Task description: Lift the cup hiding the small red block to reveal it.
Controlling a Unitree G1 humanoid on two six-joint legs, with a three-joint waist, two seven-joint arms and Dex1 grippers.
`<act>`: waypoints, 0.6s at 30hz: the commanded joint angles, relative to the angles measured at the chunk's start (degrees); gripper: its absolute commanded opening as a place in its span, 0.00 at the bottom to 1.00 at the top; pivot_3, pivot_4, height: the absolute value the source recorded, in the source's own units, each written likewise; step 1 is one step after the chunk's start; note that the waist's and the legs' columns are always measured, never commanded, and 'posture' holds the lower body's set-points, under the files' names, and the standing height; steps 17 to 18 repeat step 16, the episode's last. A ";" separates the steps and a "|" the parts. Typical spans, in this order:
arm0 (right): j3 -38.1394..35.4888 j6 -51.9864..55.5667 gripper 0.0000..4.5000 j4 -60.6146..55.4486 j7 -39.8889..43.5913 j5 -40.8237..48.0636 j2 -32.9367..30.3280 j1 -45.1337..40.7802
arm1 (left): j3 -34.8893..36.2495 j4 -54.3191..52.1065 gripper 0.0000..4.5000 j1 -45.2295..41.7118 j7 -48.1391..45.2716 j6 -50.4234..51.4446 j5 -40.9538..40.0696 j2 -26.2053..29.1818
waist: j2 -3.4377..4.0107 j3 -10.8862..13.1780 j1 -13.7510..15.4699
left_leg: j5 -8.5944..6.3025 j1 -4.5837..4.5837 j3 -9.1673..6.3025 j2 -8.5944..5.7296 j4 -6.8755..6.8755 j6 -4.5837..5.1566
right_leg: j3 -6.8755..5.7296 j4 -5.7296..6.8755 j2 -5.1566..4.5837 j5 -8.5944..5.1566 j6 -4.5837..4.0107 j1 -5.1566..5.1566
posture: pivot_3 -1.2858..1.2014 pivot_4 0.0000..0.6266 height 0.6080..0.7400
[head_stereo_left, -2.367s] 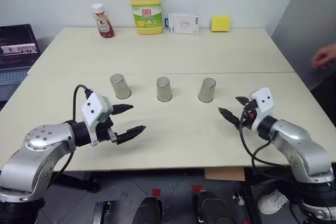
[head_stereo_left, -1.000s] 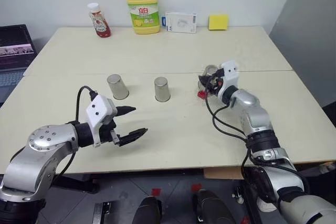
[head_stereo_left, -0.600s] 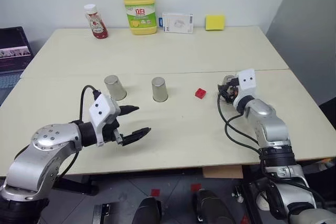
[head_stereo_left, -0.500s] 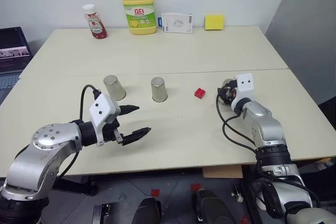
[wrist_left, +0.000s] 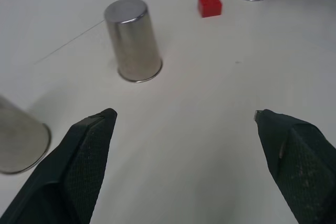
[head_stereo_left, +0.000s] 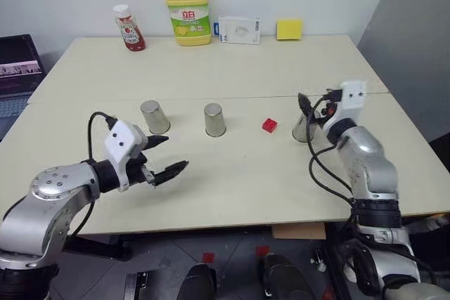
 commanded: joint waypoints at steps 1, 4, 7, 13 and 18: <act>-0.28 8.40 0.99 -14.24 11.53 9.48 -8.25 6.30 | 5.76 -0.91 1.00 2.67 -1.05 1.09 0.75 3.80 | 0.01 0.00 0.13 | 0.00 -0.01 0.00 0.00 -0.01 0.00 | 0.00 -0.01 -0.01 -0.01 -0.01 0.00 | 0.52 0.24 1.00; -1.06 16.26 0.99 -21.15 19.31 16.57 -16.62 12.38 | 8.47 0.77 1.00 4.85 -2.85 0.96 1.36 6.24 | 0.04 0.02 0.18 | 0.00 0.00 0.01 0.01 -0.02 0.00 | 0.00 -0.03 -0.02 -0.02 -0.01 0.00 | 0.52 0.24 1.00; -4.95 21.05 0.99 -23.58 23.62 23.62 -21.67 16.49 | 9.73 3.11 1.00 4.80 -3.00 0.46 2.08 7.22 | 0.05 0.05 0.30 | 0.00 0.06 0.00 0.02 -0.01 0.01 | -0.03 -0.03 -0.03 -0.03 -0.03 0.05 | 0.52 0.24 1.00; -7.80 21.53 0.99 -23.60 27.40 25.61 -27.94 19.91 | 11.32 3.10 1.00 5.92 -4.37 2.01 1.18 7.69 | 0.02 0.05 0.22 | 0.00 0.12 0.09 0.03 0.07 0.01 | 0.01 -0.03 -0.02 -0.13 -0.20 0.09 | 0.52 0.24 1.00; -7.73 20.74 0.99 -22.96 27.60 25.35 -28.59 19.60 | 11.79 3.21 1.00 5.39 -4.10 2.55 0.40 6.86 | 0.01 0.05 0.22 | 0.00 0.11 0.09 0.04 0.07 0.01 | -0.01 -0.03 -0.02 -0.13 -0.20 0.08 | 0.52 0.24 1.00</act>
